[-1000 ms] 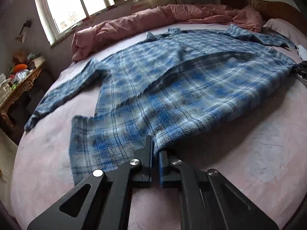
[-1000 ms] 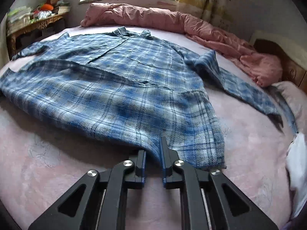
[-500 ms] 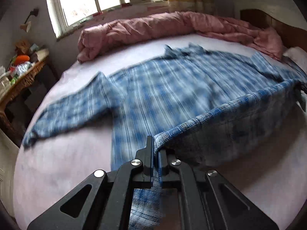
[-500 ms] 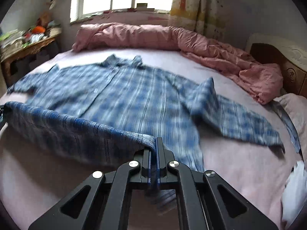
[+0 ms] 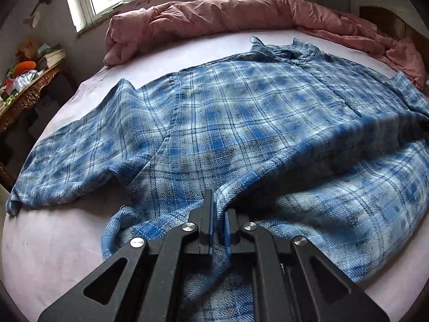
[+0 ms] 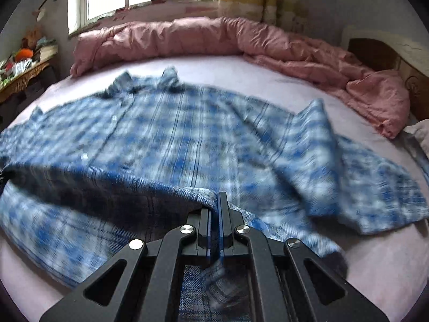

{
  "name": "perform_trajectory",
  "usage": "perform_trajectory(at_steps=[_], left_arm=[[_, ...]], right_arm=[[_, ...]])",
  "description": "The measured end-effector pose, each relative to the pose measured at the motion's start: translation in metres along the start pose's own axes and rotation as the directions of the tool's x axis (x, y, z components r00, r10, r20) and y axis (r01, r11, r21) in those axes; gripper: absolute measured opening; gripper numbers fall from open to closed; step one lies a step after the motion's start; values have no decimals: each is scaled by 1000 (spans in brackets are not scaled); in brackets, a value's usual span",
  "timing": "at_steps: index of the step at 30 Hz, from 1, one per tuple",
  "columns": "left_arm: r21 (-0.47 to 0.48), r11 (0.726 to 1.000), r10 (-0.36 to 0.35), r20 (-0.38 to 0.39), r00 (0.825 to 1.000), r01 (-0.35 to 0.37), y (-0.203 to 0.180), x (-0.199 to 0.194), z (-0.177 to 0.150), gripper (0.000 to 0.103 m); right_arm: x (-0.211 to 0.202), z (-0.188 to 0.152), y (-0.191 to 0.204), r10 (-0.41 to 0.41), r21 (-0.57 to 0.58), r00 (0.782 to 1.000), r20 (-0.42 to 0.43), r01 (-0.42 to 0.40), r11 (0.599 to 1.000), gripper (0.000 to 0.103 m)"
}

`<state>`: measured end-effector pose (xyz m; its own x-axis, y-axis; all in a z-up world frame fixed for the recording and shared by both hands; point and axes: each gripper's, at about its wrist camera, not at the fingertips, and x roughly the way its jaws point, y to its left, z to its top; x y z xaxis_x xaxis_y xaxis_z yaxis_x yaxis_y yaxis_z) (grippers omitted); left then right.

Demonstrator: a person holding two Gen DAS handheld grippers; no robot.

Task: Fold large clothes

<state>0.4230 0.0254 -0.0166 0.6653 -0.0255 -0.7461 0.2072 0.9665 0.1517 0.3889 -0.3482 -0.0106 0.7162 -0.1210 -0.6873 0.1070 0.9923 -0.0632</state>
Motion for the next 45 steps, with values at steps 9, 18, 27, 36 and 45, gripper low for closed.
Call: perform_trajectory(at_steps=[9, 18, 27, 36, 45], left_arm=[[-61, 988, 152, 185, 971, -143, 14, -59, -14, 80], [-183, 971, 172, 78, 982, -156, 56, -33, -16, 84], [-212, 977, 15, 208, 978, 30, 67, -38, -11, 84], [-255, 967, 67, 239, 969, -4, 70, -45, -13, 5], [-279, 958, 111, 136, 985, -69, 76, -30, -15, 6]], right_arm=[[-54, -8, -33, -1, 85, 984, 176, -14, 996, 60], [-52, -8, -38, 82, 63, 986, 142, -92, 994, 67], [-51, -13, -44, 126, 117, 982, 138, -142, 983, 67], [-89, -26, -32, 201, -193, 974, 103, -179, 965, 86], [-45, -29, -25, 21, -227, 1000, 5, -19, 974, 69]])
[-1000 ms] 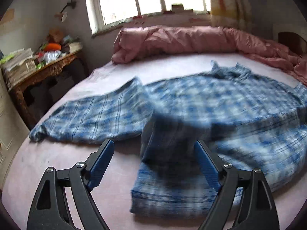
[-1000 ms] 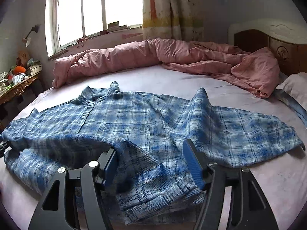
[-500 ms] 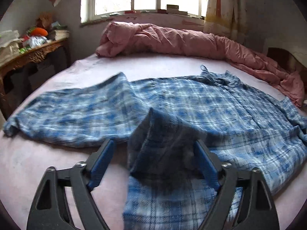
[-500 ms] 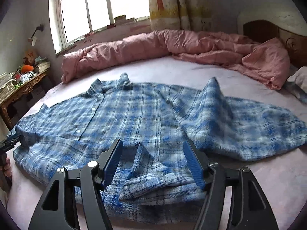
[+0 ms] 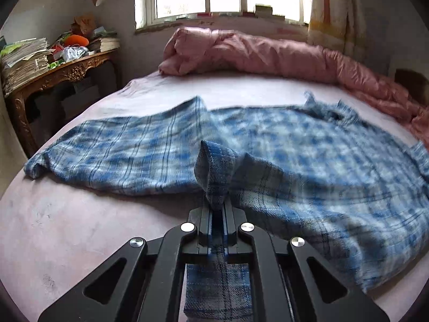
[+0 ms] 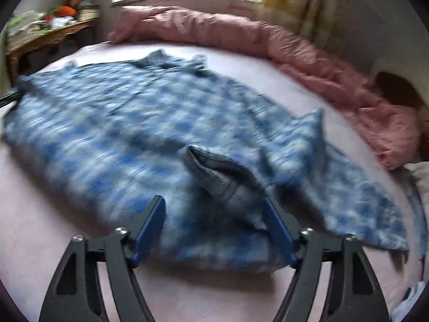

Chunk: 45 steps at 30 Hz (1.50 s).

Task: Fold large clothes

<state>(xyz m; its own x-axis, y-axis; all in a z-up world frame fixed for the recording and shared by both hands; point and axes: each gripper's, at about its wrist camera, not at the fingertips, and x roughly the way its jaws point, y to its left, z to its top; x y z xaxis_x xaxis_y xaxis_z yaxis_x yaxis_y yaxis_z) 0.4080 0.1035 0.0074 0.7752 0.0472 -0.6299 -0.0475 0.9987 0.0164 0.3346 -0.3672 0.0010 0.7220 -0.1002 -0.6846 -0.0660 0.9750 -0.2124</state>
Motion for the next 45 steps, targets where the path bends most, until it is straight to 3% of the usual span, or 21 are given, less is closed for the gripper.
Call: perform_trajectory(at_steps=[1, 2, 3, 7, 11, 14, 15, 16, 19, 23, 25, 26, 27, 28, 29, 30, 31, 34, 37, 42, 45], left_arm=[[-6, 1000, 10, -25, 1000, -11, 1, 4, -1, 6], [-15, 1000, 16, -46, 999, -16, 2, 7, -3, 6], [-28, 999, 21, -67, 998, -23, 4, 10, -4, 6], [-16, 998, 56, -92, 994, -57, 1, 12, -9, 8], [-21, 999, 42, -71, 997, -43, 2, 8, -10, 30], [-71, 997, -9, -23, 1000, 7, 13, -3, -7, 47], [-83, 996, -14, -10, 1000, 13, 16, -7, -6, 64], [-95, 995, -21, -6, 1000, 20, 18, -12, -7, 78], [-111, 993, -35, -71, 997, 27, 23, -16, -16, 82], [-138, 990, -23, -167, 986, 0, 27, -14, -32, 82], [-174, 985, -32, -160, 987, 4, 32, -17, -34, 76], [-189, 982, -47, -157, 987, 17, 34, -19, -36, 61], [-202, 979, -57, -157, 986, 24, 37, -23, -39, 21], [-213, 977, -62, -150, 987, 29, 38, -26, -41, 2], [-215, 976, -62, -118, 991, 35, 39, -33, -42, 1], [-208, 978, -49, -76, 996, 32, 39, -43, -41, 1], [-202, 979, -27, -19, 999, 23, 38, -55, -38, 1], [-194, 981, -10, 101, 995, 30, 40, -81, -32, 1], [-161, 987, 32, 79, 996, -19, 34, -77, -33, 1], [-65, 991, 107, -94, 990, -113, 21, -39, -43, 1], [-57, 992, 112, -71, 991, -116, 20, -41, -44, 3]], right_arm=[[6, 1, -3, -5, 38, 1000, -2, 5, 999, 52], [12, 1, -9, -12, 71, 1000, -8, 13, 997, 21], [19, 1, -17, -34, 115, 999, -20, 36, 993, 8], [27, -3, -50, 29, 302, 1000, -13, -24, 953, 3], [27, -10, -72, 56, 396, 998, -11, -47, 917, 3], [18, -8, -69, 20, 378, 1000, 24, -27, 926, 4], [11, -5, -65, -11, 356, 998, 59, -11, 934, 6], [6, -3, -60, -29, 341, 996, 84, -1, 940, 15], [3, -4, -59, -32, 345, 996, 85, 1, 939, 67], [5, -20, -75, 7, 472, 1000, -24, 6, 882, 67], [5, -30, -84, 105, 543, 995, -4, -85, 835, 67], [8, -32, -86, 120, 552, 993, -16, -91, 829, 67], [13, -37, -88, 114, 562, 992, -46, -69, 825, 67], [18, -41, -88, 119, 567, 990, -69, -59, 821, 57], [19, -42, -87, 119, 564, 990, -76, -56, 824, 21], [19, -40, -86, 142, 550, 989, -48, -92, 830, 6], [20, -40, -88, 206, 567, 978, -9, -165, 807, 7], [4, -43, -101, 165, 608, 984, 70, -173, 775, 6], [-29, -35, -102, 122, 588, 976, 180, -207, 782, 6], [0, -35, -87, 67, 553, 997, -30, -39, 832, 6], [12, -40, -88, 77, 537, 993, -84, -19, 843, 8]])
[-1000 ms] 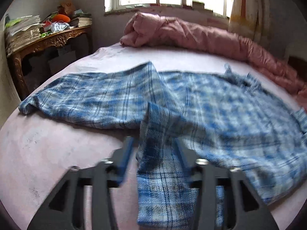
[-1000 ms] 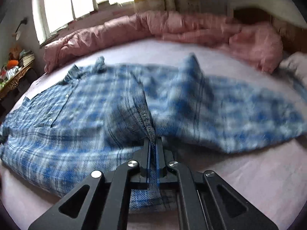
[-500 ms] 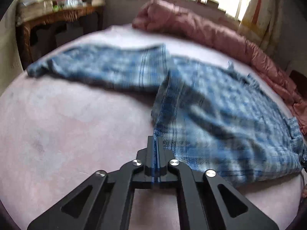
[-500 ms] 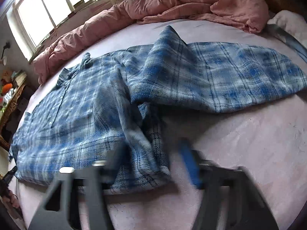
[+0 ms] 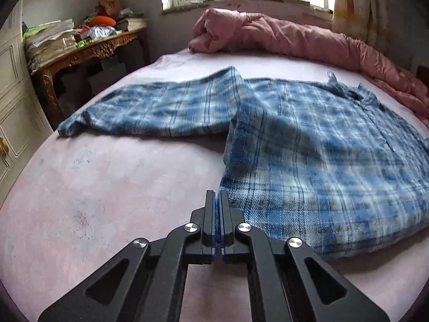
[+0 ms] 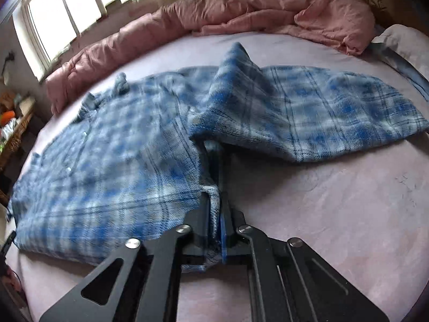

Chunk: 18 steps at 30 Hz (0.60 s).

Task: Fold large clothes
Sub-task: 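Lay the folded section flat and open both tools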

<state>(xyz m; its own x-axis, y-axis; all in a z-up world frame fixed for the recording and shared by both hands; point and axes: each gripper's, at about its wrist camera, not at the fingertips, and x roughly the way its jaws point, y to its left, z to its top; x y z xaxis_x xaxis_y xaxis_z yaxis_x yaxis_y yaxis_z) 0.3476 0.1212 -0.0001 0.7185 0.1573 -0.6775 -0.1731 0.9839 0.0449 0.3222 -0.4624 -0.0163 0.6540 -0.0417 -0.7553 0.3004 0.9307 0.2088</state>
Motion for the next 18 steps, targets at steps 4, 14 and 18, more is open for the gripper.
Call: perform_trajectory(at_steps=[4, 14, 18], left_arm=[[-47, 999, -17, 116, 993, 23, 5, -19, 3, 57], [62, 995, -92, 186, 978, 82, -18, -21, 2, 75], [108, 994, -37, 165, 986, 20, -31, -15, 0, 81]], right_arm=[[-21, 5, -8, -37, 18, 992, 123, 35, 999, 16], [-18, 8, 4, 133, -10, 983, 128, -133, 991, 17], [2, 0, 21, 44, -81, 998, 41, -40, 996, 17]])
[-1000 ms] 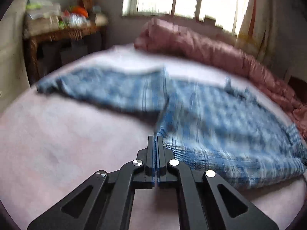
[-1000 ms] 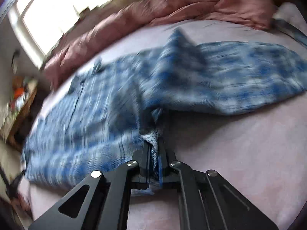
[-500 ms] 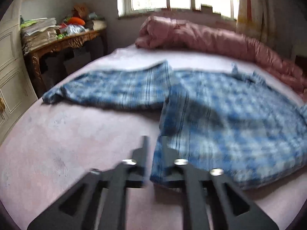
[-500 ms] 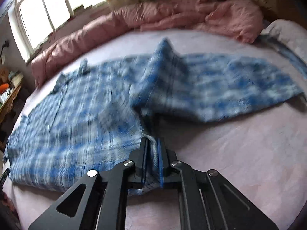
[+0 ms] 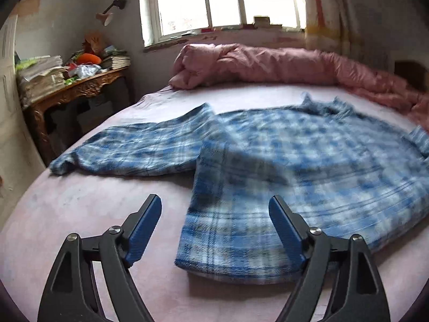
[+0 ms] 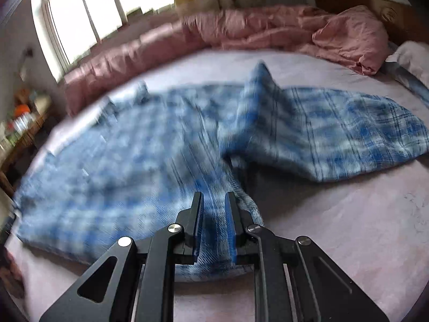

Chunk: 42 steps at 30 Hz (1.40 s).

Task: Fold large clothes

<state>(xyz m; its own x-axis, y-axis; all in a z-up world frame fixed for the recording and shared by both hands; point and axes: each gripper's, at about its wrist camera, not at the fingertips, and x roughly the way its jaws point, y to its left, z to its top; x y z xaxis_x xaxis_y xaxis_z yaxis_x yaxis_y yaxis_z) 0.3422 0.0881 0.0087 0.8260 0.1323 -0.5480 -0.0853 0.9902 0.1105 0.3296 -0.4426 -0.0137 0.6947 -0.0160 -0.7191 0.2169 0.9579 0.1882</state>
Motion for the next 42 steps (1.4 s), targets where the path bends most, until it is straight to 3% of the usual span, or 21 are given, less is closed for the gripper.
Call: perform_trajectory(at_steps=[2, 5, 8, 9, 10, 11, 12, 13, 14, 18, 23, 26, 32, 37, 40, 42], left_arm=[[3, 1000, -3, -28, 1000, 3, -1, 7, -1, 81], [-4, 1000, -1, -34, 999, 1, 1, 8, -1, 81], [-3, 1000, 1, 64, 998, -1, 0, -12, 0, 86], [-6, 1000, -5, 104, 995, 6, -1, -19, 0, 95], [-11, 1000, -20, 137, 990, 22, 0, -25, 0, 102], [-12, 1000, -24, 149, 989, 26, -1, -27, 1, 103], [-13, 1000, -16, 154, 988, 19, -1, -28, 1, 103], [-15, 1000, -11, 156, 988, 13, -1, -28, 2, 103], [-18, 1000, -9, 158, 987, 12, -1, -28, 2, 103], [-51, 999, -2, 207, 978, 13, 3, -37, 4, 103], [-81, 997, 27, 278, 960, -4, 8, -49, 4, 103], [-64, 998, 45, 305, 951, -26, 3, -54, 3, 103], [-46, 999, 8, 330, 944, 8, 2, -58, 2, 103], [-106, 990, -30, 462, 887, 89, 9, -94, 3, 103], [-66, 988, -93, 472, 877, 140, -8, -106, 17, 103], [5, 993, -108, 483, 869, 121, -30, -112, 28, 103]], right_arm=[[8, -3, 0, -9, -2, 999, -33, 9, 1000, 17], [5, -4, -4, -6, 13, 1000, -13, 6, 1000, 17], [-7, -3, -4, -64, 4, 996, 64, 64, 998, 17], [-13, -2, -2, -81, 1, 992, 99, 81, 997, 18], [-20, -1, -2, -100, 1, 985, 139, 101, 995, 28], [-25, 0, -1, -115, 5, 979, 171, 116, 993, 49], [-31, 1, -1, -129, 11, 969, 209, 129, 992, 62], [-35, 2, -3, -136, 18, 963, 232, 136, 991, 85], [-41, 2, -4, -148, 34, 952, 268, 144, 989, 88], [-62, 0, 1, -193, 49, 900, 392, 189, 981, 88], [-74, -7, 19, -163, 5, 855, 492, 185, 983, 88], [-69, -8, 33, -162, -48, 856, 491, 212, 976, 88], [-60, -12, 50, -199, -100, 853, 482, 279, 955, 89], [-59, -11, 43, -173, -86, 869, 464, 238, 967, 89], [-60, -9, 39, -162, -80, 874, 458, 221, 972, 89], [-60, -8, 39, -155, -84, 878, 454, 215, 973, 88]])
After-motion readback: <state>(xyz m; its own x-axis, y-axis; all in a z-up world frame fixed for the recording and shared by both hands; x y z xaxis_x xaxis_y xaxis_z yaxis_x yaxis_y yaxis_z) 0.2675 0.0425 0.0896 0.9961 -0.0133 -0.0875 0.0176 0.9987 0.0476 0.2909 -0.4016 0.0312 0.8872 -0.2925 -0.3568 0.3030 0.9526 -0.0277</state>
